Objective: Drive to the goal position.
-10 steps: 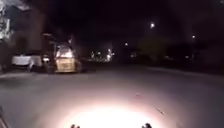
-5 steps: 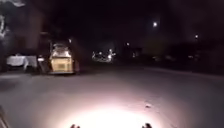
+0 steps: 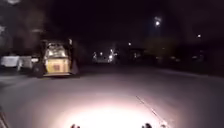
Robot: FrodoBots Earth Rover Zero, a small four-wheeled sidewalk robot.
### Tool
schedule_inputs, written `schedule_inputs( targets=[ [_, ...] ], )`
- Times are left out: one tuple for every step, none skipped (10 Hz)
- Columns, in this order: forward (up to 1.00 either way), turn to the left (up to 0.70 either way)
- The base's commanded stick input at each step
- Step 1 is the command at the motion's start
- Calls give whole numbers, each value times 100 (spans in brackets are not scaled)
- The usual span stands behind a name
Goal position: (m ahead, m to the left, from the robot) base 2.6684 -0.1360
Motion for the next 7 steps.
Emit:
schedule_inputs(
  targets=[
    [85,0],
    [85,0],
    [85,0],
    [85,0],
    [85,0],
    [85,0],
    [85,0]
  ],
)
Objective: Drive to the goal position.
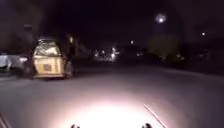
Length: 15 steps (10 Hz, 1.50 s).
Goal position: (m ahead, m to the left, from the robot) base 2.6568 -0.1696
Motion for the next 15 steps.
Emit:
schedule_inputs(
  targets=[
    [85,0],
    [85,0],
    [85,0],
    [85,0],
    [85,0],
    [85,0],
    [85,0],
    [85,0],
    [85,0],
    [85,0],
    [85,0],
    [85,0],
    [85,0],
    [85,0],
    [85,0]
  ],
)
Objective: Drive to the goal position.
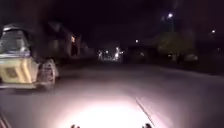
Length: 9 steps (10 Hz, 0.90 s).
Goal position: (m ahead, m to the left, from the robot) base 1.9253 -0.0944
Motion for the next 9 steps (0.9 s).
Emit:
schedule_inputs(
  targets=[
    [85,0],
    [85,0],
    [85,0],
    [85,0],
    [85,0],
    [85,0],
    [85,0],
    [85,0],
    [85,0]
  ],
)
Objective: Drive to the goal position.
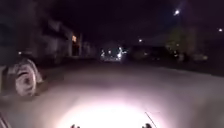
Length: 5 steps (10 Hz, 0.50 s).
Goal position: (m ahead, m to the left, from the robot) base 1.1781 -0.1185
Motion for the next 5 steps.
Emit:
schedule_inputs(
  targets=[
    [85,0],
    [85,0],
    [85,0],
    [85,0],
    [85,0]
  ],
)
